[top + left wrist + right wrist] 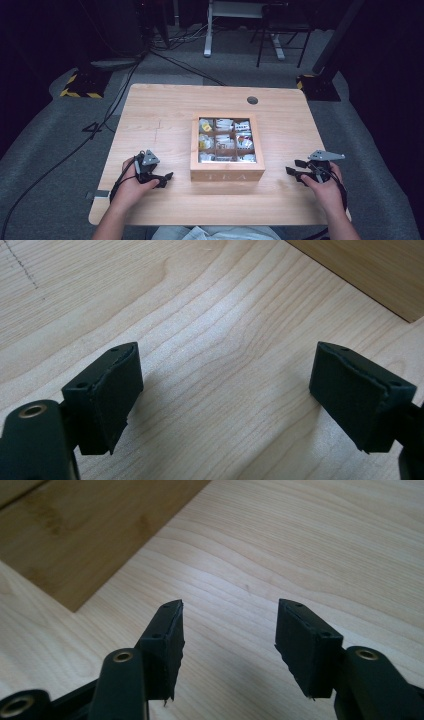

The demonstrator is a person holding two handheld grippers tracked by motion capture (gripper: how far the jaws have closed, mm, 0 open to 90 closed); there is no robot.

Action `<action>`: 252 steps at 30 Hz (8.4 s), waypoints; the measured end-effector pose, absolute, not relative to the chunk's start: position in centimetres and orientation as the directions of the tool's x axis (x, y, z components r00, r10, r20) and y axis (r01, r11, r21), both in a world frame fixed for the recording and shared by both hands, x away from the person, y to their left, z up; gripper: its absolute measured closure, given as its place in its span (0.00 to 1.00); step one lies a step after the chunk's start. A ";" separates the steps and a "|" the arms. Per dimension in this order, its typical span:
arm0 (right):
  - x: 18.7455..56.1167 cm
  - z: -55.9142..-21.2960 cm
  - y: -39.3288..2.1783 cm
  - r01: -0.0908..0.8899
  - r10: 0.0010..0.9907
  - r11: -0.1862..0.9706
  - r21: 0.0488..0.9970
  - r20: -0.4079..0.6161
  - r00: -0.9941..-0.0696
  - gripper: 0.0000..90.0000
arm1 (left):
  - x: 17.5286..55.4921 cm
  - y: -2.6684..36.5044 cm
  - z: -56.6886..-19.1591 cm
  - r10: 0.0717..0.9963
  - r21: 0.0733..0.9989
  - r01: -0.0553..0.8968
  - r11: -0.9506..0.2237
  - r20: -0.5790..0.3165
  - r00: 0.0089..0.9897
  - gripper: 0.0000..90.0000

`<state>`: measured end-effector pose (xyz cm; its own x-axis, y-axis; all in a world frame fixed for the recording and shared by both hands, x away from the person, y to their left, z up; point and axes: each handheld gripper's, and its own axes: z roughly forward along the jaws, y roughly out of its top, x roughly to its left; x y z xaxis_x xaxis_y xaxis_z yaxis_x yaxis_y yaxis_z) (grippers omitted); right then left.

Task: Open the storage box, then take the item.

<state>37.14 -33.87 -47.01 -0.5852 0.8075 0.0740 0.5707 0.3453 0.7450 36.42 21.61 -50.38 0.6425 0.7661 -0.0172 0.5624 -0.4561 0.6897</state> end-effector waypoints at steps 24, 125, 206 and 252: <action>35.1 -43.9 -29.6 0.449 0.639 0.422 0.787 0.092 -0.764 1.00 | 36.4 21.6 -50.4 0.766 0.690 0.561 -0.457 -0.015 0.643 0.16; 36.7 -36.8 -26.0 0.296 0.657 0.236 0.926 0.072 -0.751 1.00 | 36.7 21.5 -50.4 0.769 0.692 0.564 -0.450 -0.020 0.638 0.17; 40.3 -32.8 -24.4 0.255 0.652 0.310 0.916 -0.010 -0.758 1.00 | 37.5 13.8 -39.6 0.528 0.837 0.304 -0.455 -0.021 0.849 0.36; 40.6 -32.5 -24.5 0.263 0.642 0.317 0.911 -0.002 -0.766 1.00 | 40.3 5.5 -41.1 0.408 0.899 0.262 -0.352 -0.104 0.907 0.46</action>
